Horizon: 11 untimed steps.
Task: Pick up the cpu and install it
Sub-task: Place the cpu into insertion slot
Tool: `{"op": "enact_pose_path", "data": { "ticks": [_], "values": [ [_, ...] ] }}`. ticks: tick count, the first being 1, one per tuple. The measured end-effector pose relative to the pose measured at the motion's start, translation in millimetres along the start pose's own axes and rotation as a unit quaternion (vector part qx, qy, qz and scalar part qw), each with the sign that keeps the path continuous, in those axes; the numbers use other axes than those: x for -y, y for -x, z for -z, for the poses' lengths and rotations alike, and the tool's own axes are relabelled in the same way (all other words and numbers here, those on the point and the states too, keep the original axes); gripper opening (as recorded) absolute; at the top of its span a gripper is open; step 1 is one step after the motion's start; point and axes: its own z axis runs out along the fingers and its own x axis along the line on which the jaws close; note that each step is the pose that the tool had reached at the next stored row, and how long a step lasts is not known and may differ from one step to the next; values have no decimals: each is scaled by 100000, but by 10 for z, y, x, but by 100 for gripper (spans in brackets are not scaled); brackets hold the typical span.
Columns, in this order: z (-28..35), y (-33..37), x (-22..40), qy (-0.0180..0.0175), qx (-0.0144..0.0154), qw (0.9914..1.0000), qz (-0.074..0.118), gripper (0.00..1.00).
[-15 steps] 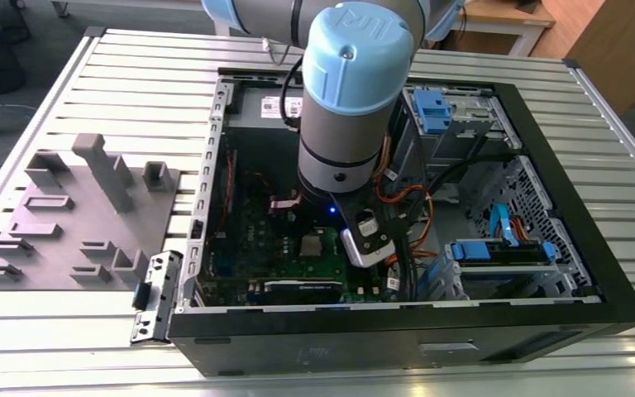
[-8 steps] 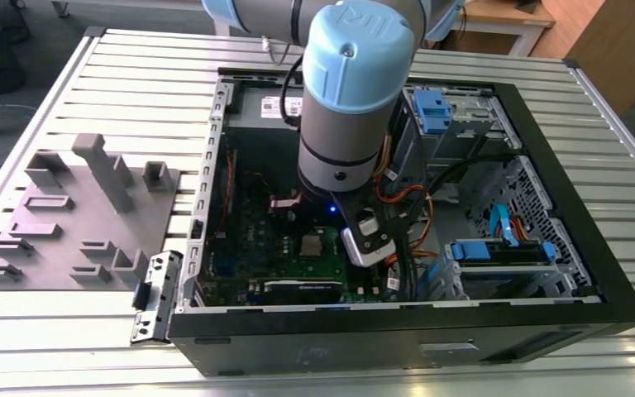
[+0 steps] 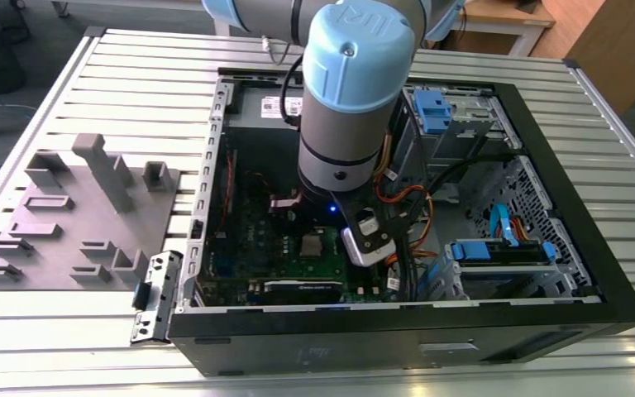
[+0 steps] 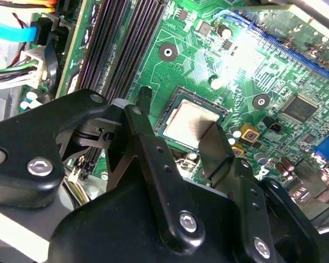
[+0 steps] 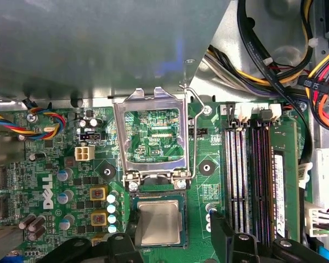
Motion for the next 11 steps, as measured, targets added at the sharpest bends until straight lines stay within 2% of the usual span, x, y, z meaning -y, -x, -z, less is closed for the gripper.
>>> {"op": "enact_pose_path", "data": {
  "ticks": [5, 11],
  "values": [
    [86, 0, -2, -3, -1, 100000, -1, 62],
    [160, 0, -3, 6, 2, 100000, 1, 62]
  ]
}}
